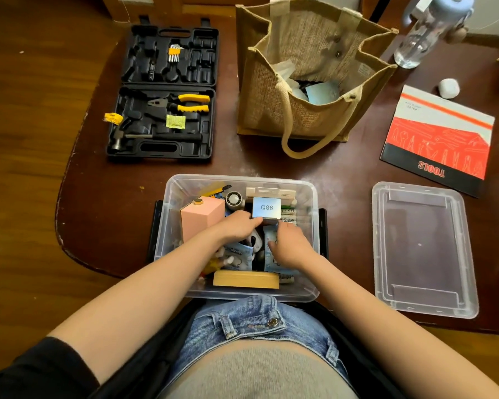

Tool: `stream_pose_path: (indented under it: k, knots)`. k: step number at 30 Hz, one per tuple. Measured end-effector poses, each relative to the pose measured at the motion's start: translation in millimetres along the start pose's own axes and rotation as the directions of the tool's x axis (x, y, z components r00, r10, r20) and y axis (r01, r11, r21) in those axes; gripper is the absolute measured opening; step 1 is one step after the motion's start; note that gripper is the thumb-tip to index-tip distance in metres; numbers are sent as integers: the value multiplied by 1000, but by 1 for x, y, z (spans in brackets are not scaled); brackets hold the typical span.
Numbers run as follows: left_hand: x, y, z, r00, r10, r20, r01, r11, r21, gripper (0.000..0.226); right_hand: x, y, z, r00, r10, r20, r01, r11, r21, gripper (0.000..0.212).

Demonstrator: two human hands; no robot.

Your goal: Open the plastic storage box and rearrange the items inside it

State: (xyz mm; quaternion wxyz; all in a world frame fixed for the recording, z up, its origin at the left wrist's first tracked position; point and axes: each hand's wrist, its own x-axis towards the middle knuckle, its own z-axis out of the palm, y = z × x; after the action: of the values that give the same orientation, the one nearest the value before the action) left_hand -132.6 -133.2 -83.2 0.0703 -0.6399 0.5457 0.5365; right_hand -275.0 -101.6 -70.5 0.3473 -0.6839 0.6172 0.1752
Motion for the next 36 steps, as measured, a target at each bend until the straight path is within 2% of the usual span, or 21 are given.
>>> stream_pose_path:
  k: [3, 6, 10, 13, 14, 16, 17, 18, 20, 23, 28, 33, 36]
  knots:
    - [-2, 1, 0, 1000, 13, 28, -13, 1000, -1, 46, -2, -3, 3, 998, -2, 59, 11, 987, -163, 56]
    - [-5, -1, -1, 999, 42, 17, -42, 999, 30, 46, -3, -6, 3, 1000, 4, 11, 0, 946, -323, 55]
    - [-14, -5, -1, 993, 109, -46, -95, 967, 236, 40, 0, -6, -6, 997, -46, -55, 19, 907, -420, 41]
    - [-22, -11, 0, 989, 143, -28, -122, 918, 378, 38, -2, -4, -13, 995, -84, -61, 50, 902, -428, 39]
    - [-23, -12, 0, 988, 151, -21, -130, 908, 399, 36, -4, -5, -18, 996, -88, -28, 68, 904, -423, 36]
    - [-24, -14, 1, 986, 164, -20, -141, 896, 421, 35, -10, -5, -28, 988, -124, 93, 152, 889, -433, 12]
    - [-24, -15, 1, 985, 168, -26, -142, 896, 421, 35, -13, -5, -33, 974, -148, 172, 209, 877, -432, 6]
    - [-25, -15, 3, 985, 166, -37, -137, 901, 412, 36, -15, -4, -37, 953, -165, 254, 262, 869, -420, 17]
    - [-25, -14, 7, 984, 158, -85, -114, 917, 383, 35, -20, -1, -42, 889, -170, 425, 338, 871, -358, 26]
    - [-25, -14, 13, 969, 182, -165, -118, 934, 338, 30, -23, 4, -48, 829, -166, 534, 324, 921, -218, 43]
    - [-36, -18, 10, 943, 258, -208, -219, 956, 193, 24, -15, 4, -56, 852, -180, 491, 217, 976, -18, 35]
    - [-51, -24, 10, 909, 301, -289, -283, 953, 104, 27, -8, 6, -43, 911, -170, 376, 209, 976, -67, 28]
    - [-56, -28, 12, 883, 340, -324, -328, 940, 94, 28, -6, 6, -35, 941, -168, 294, 185, 982, -29, 21]
